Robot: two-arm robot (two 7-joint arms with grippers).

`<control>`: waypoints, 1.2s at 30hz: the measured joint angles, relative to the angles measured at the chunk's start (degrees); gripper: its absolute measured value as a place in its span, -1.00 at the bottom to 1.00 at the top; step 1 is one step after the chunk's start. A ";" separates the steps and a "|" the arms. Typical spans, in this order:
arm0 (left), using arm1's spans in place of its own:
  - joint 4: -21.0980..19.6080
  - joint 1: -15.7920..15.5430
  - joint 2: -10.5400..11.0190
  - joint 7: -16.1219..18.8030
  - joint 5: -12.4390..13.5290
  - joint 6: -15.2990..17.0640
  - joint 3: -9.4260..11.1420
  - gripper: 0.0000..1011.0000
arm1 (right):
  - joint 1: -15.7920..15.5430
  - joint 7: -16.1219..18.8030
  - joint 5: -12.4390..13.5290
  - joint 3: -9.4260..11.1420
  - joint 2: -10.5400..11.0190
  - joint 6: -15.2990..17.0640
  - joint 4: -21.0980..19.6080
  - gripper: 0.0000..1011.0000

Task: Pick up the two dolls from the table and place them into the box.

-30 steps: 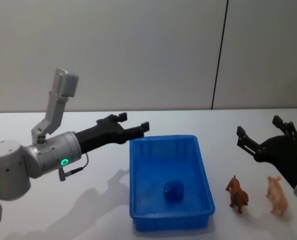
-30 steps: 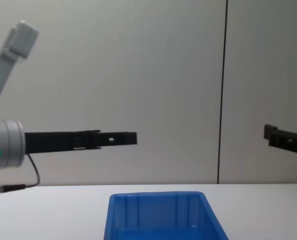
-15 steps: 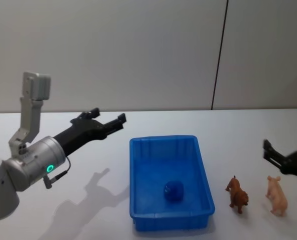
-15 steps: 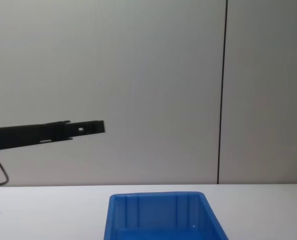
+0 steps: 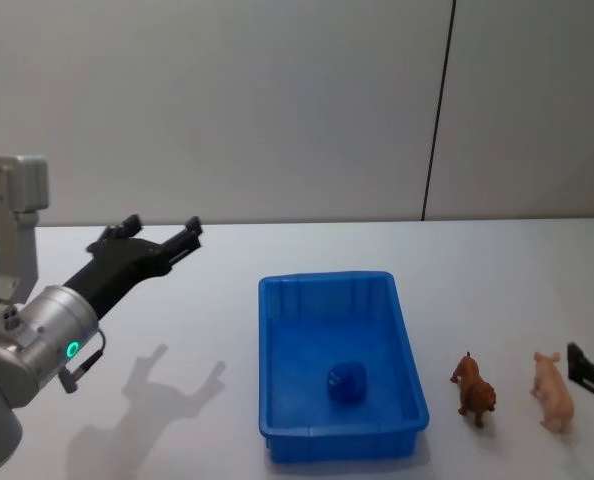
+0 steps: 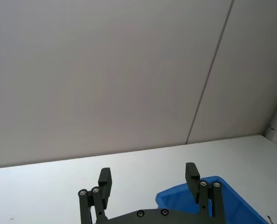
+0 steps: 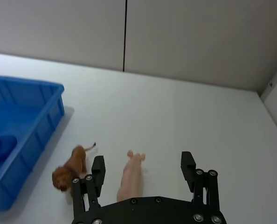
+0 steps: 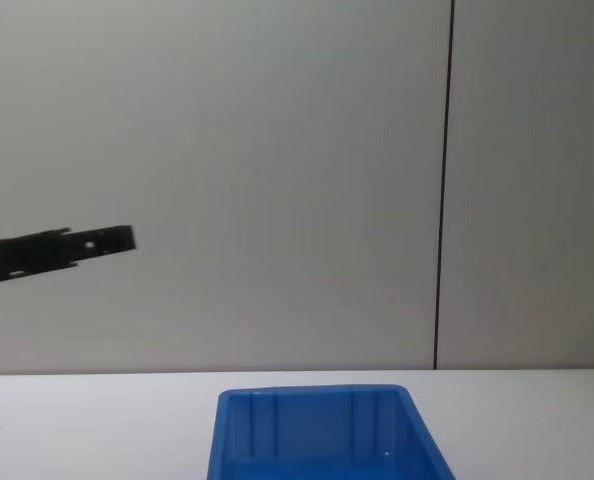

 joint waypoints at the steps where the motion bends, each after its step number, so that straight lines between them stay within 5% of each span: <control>1: -0.71 0.61 0.26 1.69 -0.29 -0.55 -0.18 0.98 | -0.31 -0.02 0.38 0.09 0.14 1.19 -0.14 0.98; 14: -4.69 4.29 1.90 9.25 -1.93 -3.10 -1.32 0.98 | 2.73 -0.45 1.31 -1.09 -2.97 8.14 3.37 0.98; 36: -6.50 5.97 2.63 12.66 -2.60 -4.28 -1.81 0.98 | 13.45 -4.53 0.10 -4.34 -12.63 13.64 16.24 0.98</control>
